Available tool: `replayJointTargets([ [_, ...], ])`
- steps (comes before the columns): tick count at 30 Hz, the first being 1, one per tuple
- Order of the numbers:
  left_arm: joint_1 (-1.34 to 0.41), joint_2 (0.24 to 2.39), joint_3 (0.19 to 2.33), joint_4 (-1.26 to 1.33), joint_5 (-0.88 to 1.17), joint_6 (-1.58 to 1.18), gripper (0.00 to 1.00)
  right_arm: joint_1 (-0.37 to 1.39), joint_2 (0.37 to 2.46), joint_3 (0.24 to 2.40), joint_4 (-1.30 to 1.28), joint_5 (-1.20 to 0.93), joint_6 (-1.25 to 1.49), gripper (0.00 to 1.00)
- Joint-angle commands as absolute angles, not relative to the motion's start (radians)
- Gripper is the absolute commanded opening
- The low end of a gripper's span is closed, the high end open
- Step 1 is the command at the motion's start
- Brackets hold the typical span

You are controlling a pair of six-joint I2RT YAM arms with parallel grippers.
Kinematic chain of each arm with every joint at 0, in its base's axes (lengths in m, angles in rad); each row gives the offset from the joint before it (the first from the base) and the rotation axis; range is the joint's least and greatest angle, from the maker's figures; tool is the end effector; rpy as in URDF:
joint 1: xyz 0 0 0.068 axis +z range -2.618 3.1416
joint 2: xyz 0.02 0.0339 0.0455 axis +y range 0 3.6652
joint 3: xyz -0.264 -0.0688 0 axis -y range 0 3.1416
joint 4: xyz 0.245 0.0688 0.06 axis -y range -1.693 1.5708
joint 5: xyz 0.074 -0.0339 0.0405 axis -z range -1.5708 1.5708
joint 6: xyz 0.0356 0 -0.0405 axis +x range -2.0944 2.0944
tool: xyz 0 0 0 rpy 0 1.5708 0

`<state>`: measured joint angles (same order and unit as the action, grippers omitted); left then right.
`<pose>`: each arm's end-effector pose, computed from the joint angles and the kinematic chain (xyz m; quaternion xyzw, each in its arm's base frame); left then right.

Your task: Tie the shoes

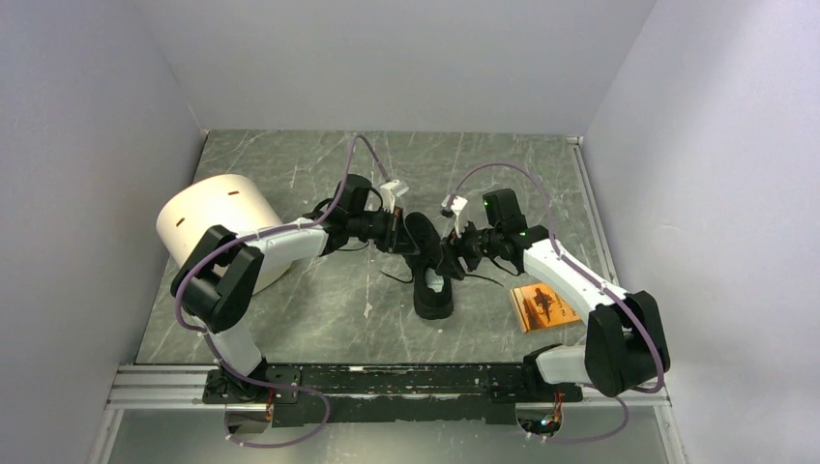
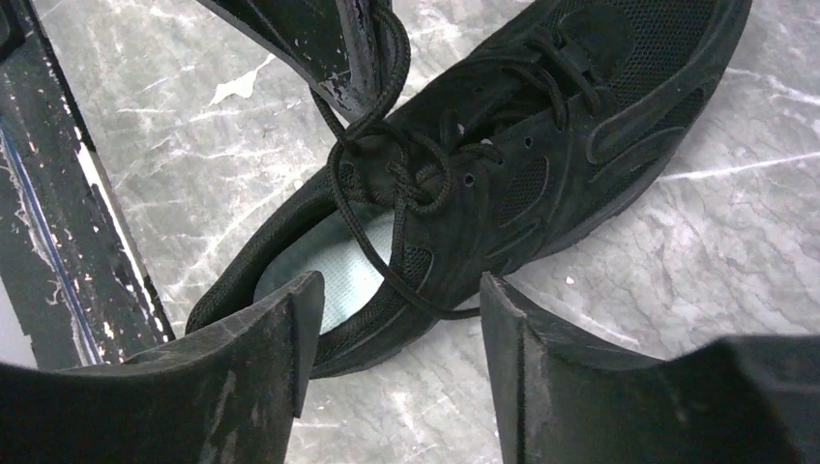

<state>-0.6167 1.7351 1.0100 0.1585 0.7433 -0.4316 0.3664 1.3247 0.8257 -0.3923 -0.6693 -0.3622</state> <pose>0.2886 -0.2342 0.2026 0.2495 0.7971 -0.5000 0.2289 0.2382 0.1150 0.2257 -0.4196 0.7931 0.3103 0.3141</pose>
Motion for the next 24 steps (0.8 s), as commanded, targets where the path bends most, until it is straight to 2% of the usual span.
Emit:
replayJointTargets([
  [1, -0.609, 1.692, 1.044, 0.141, 0.777, -0.409, 0.05, 0.386, 1.318, 0.789, -0.296, -0.678, -0.386, 0.59],
  [7, -0.609, 1.681, 1.028, 0.153, 0.783, -0.417, 0.05, 0.388, 1.305, 0.758, -0.224, -0.628, -0.342, 0.31],
  [10, -0.608, 1.666, 1.009, 0.181, 0.790, -0.432, 0.06, 0.387, 1.296, 0.776, -0.234, -0.619, -0.311, 0.06],
  [11, -0.609, 1.661, 1.002, 0.184, 0.789, -0.431, 0.06, 0.385, 1.283, 0.786, -0.261, -0.612, -0.297, 0.00],
  [17, -0.610, 1.595, 0.933, 0.239, 0.790, -0.416, 0.09, 0.386, 1.218, 0.805, -0.326, -0.567, -0.119, 0.00],
  [24, -0.628, 1.555, 0.878, 0.266, 0.812, -0.401, 0.09, 0.386, 1.291, 0.872, -0.401, -0.596, 0.045, 0.00],
])
